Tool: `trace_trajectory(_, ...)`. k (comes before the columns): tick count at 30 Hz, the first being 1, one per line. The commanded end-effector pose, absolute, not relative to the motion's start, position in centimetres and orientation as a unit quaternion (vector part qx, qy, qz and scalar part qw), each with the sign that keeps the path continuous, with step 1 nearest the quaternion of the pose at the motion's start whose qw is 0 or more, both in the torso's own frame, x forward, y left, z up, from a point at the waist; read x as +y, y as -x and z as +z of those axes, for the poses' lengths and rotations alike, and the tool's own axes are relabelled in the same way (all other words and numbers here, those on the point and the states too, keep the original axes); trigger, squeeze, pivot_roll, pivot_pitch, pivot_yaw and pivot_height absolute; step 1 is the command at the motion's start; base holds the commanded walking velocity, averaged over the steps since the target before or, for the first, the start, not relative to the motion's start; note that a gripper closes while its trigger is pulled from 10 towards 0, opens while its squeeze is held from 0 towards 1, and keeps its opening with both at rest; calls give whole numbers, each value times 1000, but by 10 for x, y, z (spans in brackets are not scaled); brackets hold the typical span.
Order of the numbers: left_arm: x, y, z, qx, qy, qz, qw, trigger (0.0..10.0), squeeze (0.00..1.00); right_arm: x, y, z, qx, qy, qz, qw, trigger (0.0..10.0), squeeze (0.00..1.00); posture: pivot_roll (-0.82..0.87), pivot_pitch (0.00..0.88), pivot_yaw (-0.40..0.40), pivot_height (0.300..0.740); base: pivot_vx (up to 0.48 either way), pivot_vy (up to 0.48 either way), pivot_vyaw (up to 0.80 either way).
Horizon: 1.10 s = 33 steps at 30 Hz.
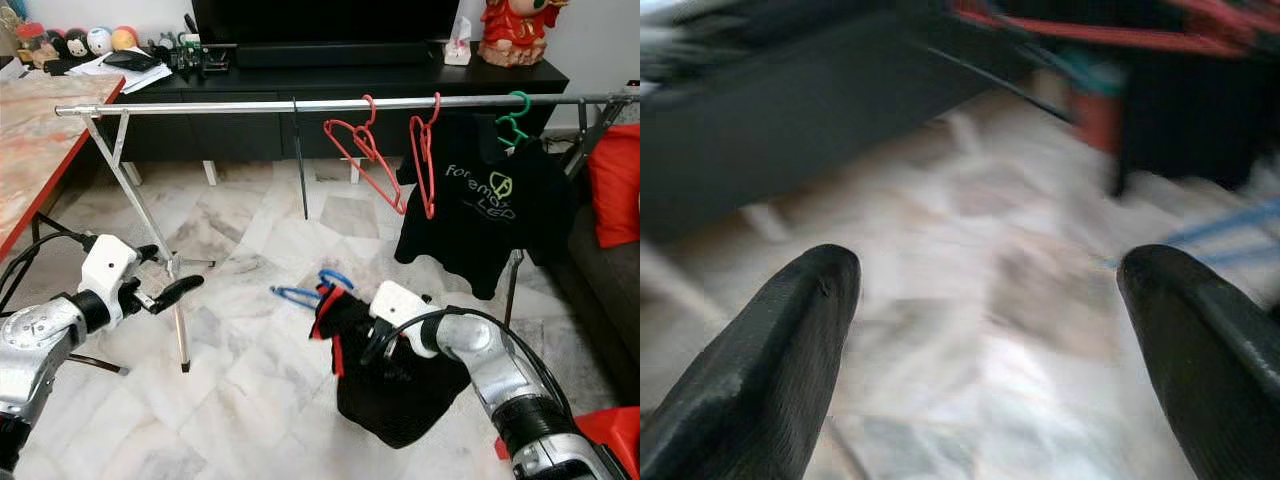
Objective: Hang hanger
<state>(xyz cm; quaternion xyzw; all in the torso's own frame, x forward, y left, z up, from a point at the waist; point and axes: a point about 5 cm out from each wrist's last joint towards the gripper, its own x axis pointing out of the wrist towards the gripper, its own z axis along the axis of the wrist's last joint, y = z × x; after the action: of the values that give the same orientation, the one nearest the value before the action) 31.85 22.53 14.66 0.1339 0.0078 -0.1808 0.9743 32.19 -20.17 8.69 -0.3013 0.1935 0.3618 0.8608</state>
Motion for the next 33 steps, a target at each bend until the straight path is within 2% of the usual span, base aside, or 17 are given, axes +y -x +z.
trace_trajectory(1, 235, -322, 151, -6, -134, -119, 984, 10000, 0, -207, -330, 97, 175, 304, 327, 878, 9412, 0, -71, 72, 22, 740, 0, 0, 0)
trace_trajectory(2, 236, -323, 151, -8, -128, -105, 986, 10000, 0, -209, -332, 99, 172, 301, 318, 882, 10000, 0, -71, 72, 22, 740, 0, 0, 0)
trace_trajectory(6, 240, -325, 150, -10, -114, -71, 991, 10000, 0, -213, -334, 110, 147, 313, 338, 875, 10000, 0, -70, 78, 25, 740, 0, 0, 0)
trace_trajectory(7, 240, -325, 149, -9, -118, -74, 990, 10000, 0, -212, -332, 113, 138, 326, 368, 860, 10000, 0, -72, 80, 27, 740, 0, 0, 0)
trace_trajectory(9, 239, -325, 148, -7, -125, -78, 989, 10000, 0, -217, -321, 116, 156, 363, 448, 802, 10000, 0, -80, 83, 26, 740, 0, 0, 0)
trace_trajectory(10, 239, -325, 148, -7, -125, -78, 989, 10000, 0, -217, -321, 116, 156, 363, 448, 802, 10000, 0, -80, 83, 26, 740, 0, 0, 0)
trace_trajectory(11, 240, -325, 147, -7, -123, -75, 989, 10000, 0, -220, -319, 116, 164, 377, 465, 784, 10000, 0, -81, 83, 27, 740, 0, 0, 0)
trace_trajectory(14, 240, -325, 146, -5, -121, -71, 990, 10000, 0, -236, -312, 114, 218, 442, 500, 712, 10000, 0, -84, 84, 28, 740, 0, 0, 0)
trace_trajectory(16, 239, -326, 145, -4, -121, -72, 990, 10000, 0, -244, -310, 113, 244, 468, 509, 680, 10000, 0, -85, 86, 27, 740, 0, 0, 0)
trace_trajectory(17, 236, -325, 144, -3, -119, -84, 989, 10000, 0, -252, -312, 114, 262, 518, 504, 639, 10000, 0, -85, 86, 27, 740, 0, 0, 0)
trace_trajectory(19, 232, -324, 143, -1, -119, -98, 988, 10000, 0, -252, -315, 118, 256, 544, 507, 618, 10000, 0, -85, 86, 27, 740, 0, 0, 0)
trace_trajectory(24, 224, -320, 134, 19, -129, -144, 981, 10000, 0, -234, -323, 136, 191, 537, 533, 625, 10000, 0, -83, 89, 31, 740, 0, 0, 0)
trace_trajectory(26, 220, -317, 129, 32, -127, -172, 976, 10000, 0, -227, -326, 143, 168, 514, 545, 641, 10000, 0, -83, 89, 31, 740, 0, 0, 0)
trace_trajectory(27, 213, -313, 122, 48, -136, -204, 968, 10000, 0, -215, -330, 157, 132, 457, 567, 672, 10000, 0, -78, 90, 32, 740, 0, 0, 0)
trace_trajectory(28, 213, -313, 122, 48, -136, -204, 968, 10000, 0, -215, -330, 157, 132, 457, 567, 672, 10000, 0, -78, 90, 32, 740, 0, 0, 0)
trace_trajectory(29, 210, -311, 118, 55, -136, -224, 963, 10000, 0, -209, -332, 166, 109, 423, 578, 689, 10000, 0, -78, 90, 31, 740, 0, 0, 0)
trace_trajectory(33, 207, -305, 108, 78, -121, -247, 958, 10000, 0, -200, -331, 179, 77, 381, 611, 690, 10000, 0, -80, 90, 30, 740, 0, 0, 0)
